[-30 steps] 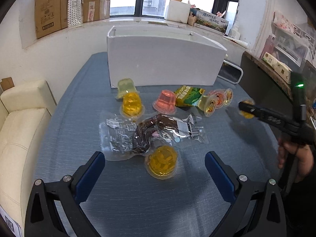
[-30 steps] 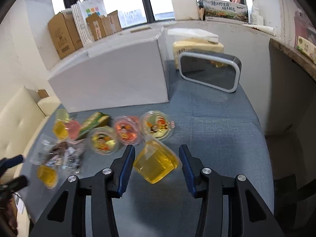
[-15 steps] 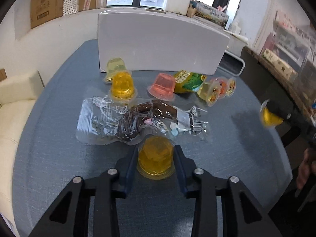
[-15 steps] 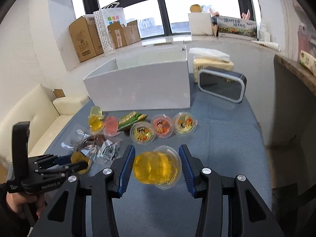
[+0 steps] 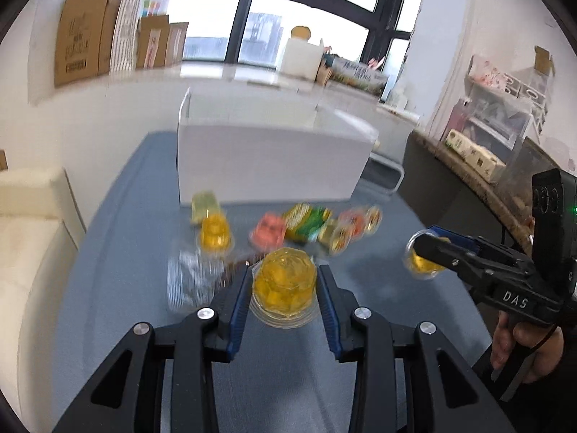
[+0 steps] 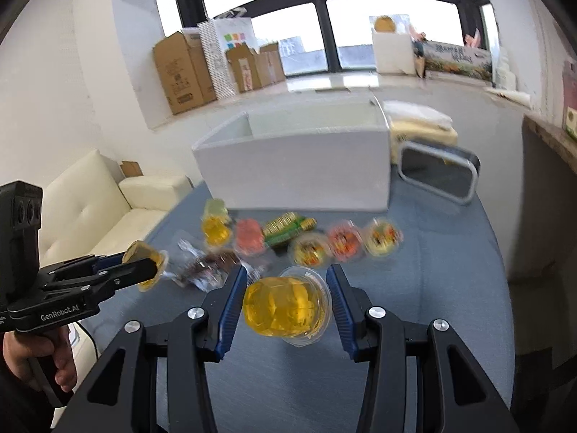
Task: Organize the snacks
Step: 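Place the jelly cup into the white box with the right gripper while the left carries another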
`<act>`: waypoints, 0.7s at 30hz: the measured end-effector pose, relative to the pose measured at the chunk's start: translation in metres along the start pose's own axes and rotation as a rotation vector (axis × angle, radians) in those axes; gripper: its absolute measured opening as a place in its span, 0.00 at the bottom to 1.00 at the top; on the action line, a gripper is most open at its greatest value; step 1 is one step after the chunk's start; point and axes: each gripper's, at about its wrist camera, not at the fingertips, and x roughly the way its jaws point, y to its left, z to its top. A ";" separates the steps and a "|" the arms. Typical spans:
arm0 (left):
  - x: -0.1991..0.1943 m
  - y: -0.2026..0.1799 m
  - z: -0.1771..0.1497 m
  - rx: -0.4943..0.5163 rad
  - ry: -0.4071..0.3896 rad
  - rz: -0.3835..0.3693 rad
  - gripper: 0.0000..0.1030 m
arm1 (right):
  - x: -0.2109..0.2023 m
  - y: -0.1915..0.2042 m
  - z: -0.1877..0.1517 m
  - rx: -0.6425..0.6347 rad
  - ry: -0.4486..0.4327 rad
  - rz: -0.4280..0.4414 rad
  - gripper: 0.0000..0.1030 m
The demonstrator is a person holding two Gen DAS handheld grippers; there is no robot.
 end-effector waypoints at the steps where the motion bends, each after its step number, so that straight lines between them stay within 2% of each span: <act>1: -0.003 -0.001 0.006 0.005 -0.013 -0.006 0.39 | -0.002 0.003 0.005 -0.009 -0.011 0.001 0.49; 11: -0.006 -0.003 0.083 0.078 -0.117 -0.014 0.39 | 0.000 0.019 0.078 -0.100 -0.105 0.006 0.49; 17: 0.029 0.020 0.150 0.091 -0.136 0.021 0.39 | 0.036 0.015 0.133 -0.107 -0.115 -0.007 0.49; 21: 0.064 0.042 0.190 0.095 -0.120 0.061 0.39 | 0.075 -0.001 0.167 -0.108 -0.084 -0.019 0.49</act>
